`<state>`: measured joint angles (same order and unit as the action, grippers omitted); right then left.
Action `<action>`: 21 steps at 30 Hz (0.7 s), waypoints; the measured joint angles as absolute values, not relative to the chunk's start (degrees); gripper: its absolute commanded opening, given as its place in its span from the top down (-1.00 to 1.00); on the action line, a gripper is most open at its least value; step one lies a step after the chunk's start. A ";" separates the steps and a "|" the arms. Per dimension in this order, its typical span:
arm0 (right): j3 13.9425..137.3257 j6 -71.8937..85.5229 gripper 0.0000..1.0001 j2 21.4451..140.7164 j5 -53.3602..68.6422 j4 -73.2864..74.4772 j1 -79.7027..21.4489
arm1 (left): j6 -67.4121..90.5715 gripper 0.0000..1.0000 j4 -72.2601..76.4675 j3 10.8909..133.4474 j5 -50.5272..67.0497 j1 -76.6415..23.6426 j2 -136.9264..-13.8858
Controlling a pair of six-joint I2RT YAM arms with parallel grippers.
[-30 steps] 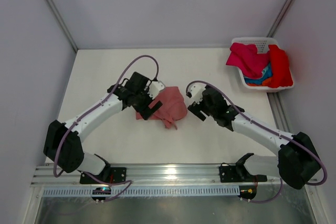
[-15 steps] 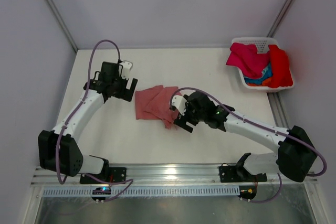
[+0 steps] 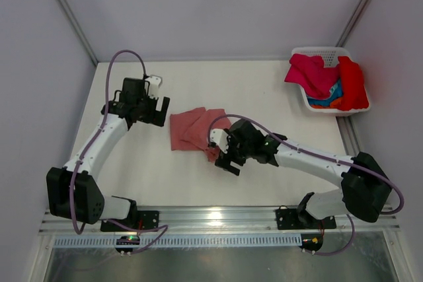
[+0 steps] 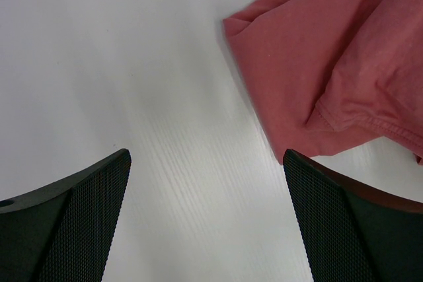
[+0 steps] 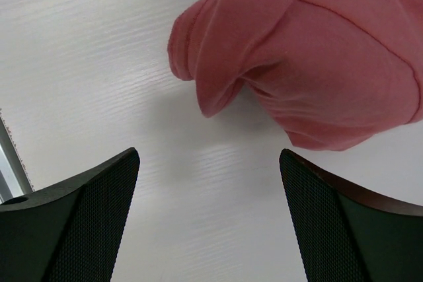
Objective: Fold and stack the t-shirts
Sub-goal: Move the tshirt to the center of the board, then flatten the tshirt out
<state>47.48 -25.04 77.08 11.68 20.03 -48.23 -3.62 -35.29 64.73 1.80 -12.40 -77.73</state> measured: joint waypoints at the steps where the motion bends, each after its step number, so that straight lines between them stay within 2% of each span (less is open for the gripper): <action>1: 47.53 -25.04 -0.80 77.38 11.68 20.03 -48.62 | -3.53 -0.98 -35.27 64.62 1.89 -12.29 -77.73; 11: 48.36 -24.99 -0.80 81.10 9.37 19.16 -53.23 | -3.36 -0.98 -34.46 63.44 3.49 -10.98 -77.71; 21: 48.56 -24.32 -0.80 83.85 2.98 14.92 -53.47 | -3.03 -0.98 -34.30 63.00 5.32 -10.76 -76.47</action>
